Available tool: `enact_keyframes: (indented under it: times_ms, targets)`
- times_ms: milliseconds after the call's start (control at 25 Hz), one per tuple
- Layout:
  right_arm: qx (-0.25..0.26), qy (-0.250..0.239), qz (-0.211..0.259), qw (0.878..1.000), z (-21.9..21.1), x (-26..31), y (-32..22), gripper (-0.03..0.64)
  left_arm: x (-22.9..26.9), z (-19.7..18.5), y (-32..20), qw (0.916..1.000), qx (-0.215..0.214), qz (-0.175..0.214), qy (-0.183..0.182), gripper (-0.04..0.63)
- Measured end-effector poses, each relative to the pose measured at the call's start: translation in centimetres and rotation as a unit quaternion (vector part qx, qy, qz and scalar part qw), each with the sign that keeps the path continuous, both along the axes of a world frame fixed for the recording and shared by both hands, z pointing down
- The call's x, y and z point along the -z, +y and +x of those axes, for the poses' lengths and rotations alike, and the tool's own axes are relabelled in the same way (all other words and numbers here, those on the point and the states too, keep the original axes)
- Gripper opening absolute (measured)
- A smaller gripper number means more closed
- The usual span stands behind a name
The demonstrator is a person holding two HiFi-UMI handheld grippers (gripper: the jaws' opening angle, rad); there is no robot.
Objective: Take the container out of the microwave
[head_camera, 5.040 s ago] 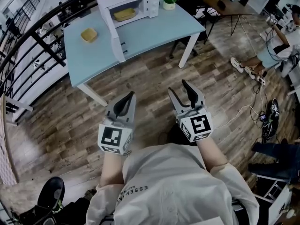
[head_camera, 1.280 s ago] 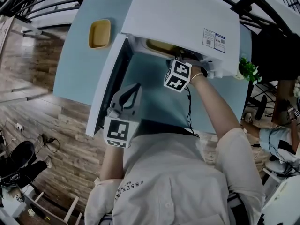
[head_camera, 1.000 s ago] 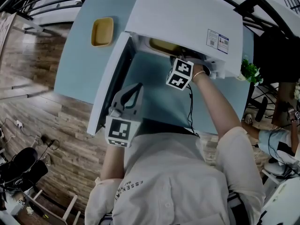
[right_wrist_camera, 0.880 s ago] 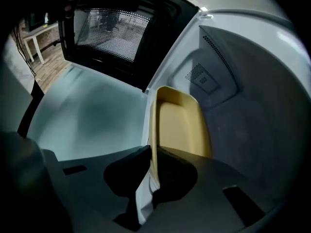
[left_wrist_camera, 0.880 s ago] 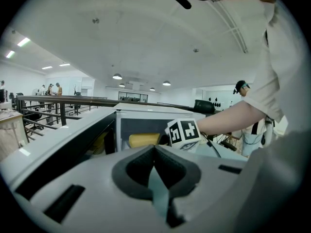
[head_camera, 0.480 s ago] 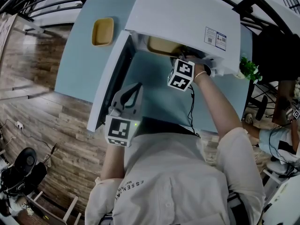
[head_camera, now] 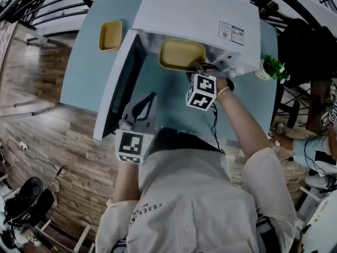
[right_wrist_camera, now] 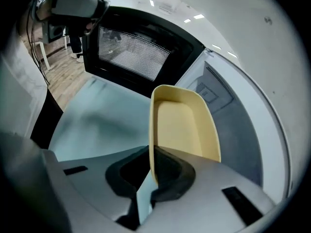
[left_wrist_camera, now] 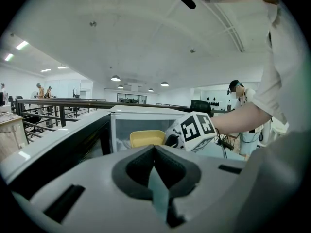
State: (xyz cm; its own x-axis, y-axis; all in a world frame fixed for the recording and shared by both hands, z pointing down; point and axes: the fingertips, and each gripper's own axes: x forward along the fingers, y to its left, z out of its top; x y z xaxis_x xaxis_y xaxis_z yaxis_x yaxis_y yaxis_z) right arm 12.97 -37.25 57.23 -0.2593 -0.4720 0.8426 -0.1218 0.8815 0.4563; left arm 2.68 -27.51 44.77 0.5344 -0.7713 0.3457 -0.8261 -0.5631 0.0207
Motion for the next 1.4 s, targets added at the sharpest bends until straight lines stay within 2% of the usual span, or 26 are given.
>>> enact_keyframes:
  times_ms: [400,680,1000,1160,1400]
  targets:
    - [0.000,-0.016,-0.017,1.000,1.5,0.3,6.3,0.023,0.3,1.1,3.0,1.0000,0.003,0.006,-0.002,0.002]
    - [-0.021,-0.072,-0.022,0.997,2.4,1.8,10.7,0.023,1.0,2.8,5.2,0.9999,0.002,0.014,-0.006,0.002]
    - [-0.055,-0.157,0.010,0.986,4.2,5.6,14.0,0.023,2.4,4.3,6.5,0.9994,-0.005,0.032,-0.011,0.002]
    - [-0.077,-0.216,0.041,0.973,5.6,8.3,14.5,0.023,3.2,5.6,6.4,0.9988,-0.015,0.044,-0.015,0.002]
    - [-0.125,-0.336,0.076,0.931,6.7,12.8,14.3,0.023,4.5,6.7,6.1,0.9973,-0.031,0.063,-0.022,0.002]
